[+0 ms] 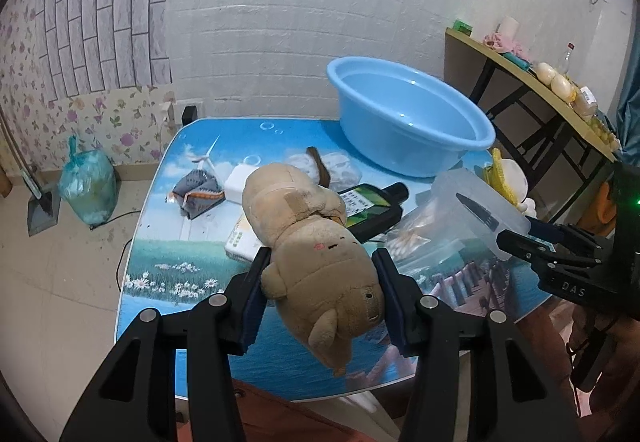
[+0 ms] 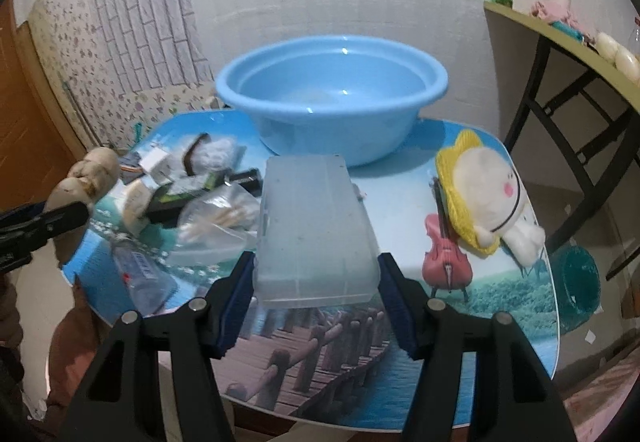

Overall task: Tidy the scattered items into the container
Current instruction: 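Carry the teddy bear and clear box into the blue basin and release both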

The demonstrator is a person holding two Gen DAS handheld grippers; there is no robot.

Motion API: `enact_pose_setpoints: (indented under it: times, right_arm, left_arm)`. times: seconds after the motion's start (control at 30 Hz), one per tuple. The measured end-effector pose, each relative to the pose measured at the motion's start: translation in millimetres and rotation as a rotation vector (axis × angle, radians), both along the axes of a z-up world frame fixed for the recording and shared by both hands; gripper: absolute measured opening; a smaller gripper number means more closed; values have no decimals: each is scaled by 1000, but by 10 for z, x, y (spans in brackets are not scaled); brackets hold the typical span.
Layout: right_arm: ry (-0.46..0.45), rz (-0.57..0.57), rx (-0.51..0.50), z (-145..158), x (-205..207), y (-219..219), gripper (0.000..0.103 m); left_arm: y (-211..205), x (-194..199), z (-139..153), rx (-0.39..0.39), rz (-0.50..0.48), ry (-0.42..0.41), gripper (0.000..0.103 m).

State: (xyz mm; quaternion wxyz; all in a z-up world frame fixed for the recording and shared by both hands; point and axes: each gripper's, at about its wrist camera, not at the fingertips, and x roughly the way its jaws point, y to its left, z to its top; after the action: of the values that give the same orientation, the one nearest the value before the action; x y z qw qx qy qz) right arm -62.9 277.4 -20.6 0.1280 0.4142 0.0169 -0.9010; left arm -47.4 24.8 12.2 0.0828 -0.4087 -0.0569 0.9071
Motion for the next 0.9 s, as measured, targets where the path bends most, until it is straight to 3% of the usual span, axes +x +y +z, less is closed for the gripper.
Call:
enact_pose_setpoints:
  times: [0.4, 0.9]
  right_arm:
    - [92, 103, -96, 323, 169, -48, 59]
    - [143, 58, -141, 519, -78, 150, 60]
  left_arm:
    - [133, -11, 210, -9, -24, 37, 50]
    - [465, -446, 436, -49, -103, 82, 50]
